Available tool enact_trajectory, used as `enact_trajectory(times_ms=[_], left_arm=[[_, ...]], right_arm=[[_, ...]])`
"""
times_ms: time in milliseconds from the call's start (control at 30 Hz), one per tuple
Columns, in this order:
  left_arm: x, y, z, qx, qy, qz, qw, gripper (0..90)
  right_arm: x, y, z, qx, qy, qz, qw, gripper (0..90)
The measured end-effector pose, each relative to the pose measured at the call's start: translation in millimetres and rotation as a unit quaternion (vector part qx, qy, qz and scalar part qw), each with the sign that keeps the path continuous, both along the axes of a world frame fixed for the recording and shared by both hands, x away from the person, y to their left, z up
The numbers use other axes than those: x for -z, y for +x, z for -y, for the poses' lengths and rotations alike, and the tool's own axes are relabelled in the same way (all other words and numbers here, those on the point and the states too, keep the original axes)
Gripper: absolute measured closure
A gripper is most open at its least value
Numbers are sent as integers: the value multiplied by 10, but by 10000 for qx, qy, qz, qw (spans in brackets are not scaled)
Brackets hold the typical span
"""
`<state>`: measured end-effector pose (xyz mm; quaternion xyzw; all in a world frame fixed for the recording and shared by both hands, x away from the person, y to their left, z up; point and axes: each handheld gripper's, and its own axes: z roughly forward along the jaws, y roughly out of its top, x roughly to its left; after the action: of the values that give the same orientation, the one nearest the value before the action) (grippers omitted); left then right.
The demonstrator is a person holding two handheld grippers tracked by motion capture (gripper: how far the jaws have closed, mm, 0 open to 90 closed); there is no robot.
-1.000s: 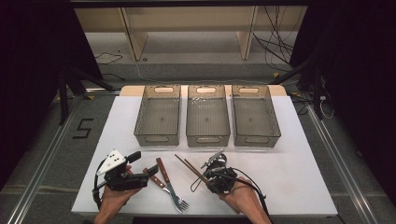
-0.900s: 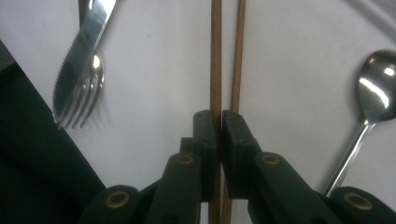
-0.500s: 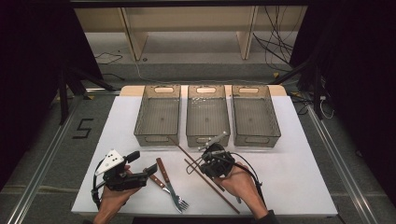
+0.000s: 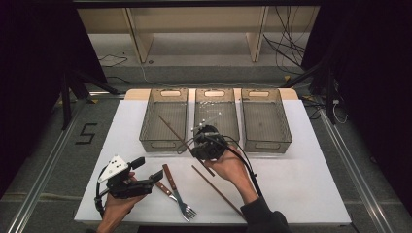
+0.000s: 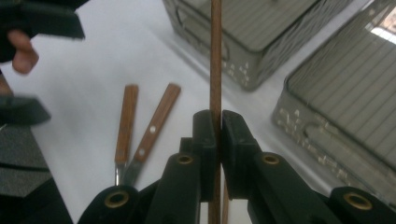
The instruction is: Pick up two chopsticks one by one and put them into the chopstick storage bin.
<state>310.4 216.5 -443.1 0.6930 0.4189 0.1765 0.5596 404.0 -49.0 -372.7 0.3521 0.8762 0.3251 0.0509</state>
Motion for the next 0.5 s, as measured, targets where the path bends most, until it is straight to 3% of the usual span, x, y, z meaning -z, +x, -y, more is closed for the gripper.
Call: enact_trajectory(times_ms=[167, 500], left_arm=[[1, -8, 17, 2, 91, 49, 9999, 108], [-3, -8, 12, -19, 74, 76, 9999, 107]], right_arm=[[-61, 211, -129, 83, 106, 46, 9999, 853], [-76, 579, -366, 218, 259, -64, 9994, 853]])
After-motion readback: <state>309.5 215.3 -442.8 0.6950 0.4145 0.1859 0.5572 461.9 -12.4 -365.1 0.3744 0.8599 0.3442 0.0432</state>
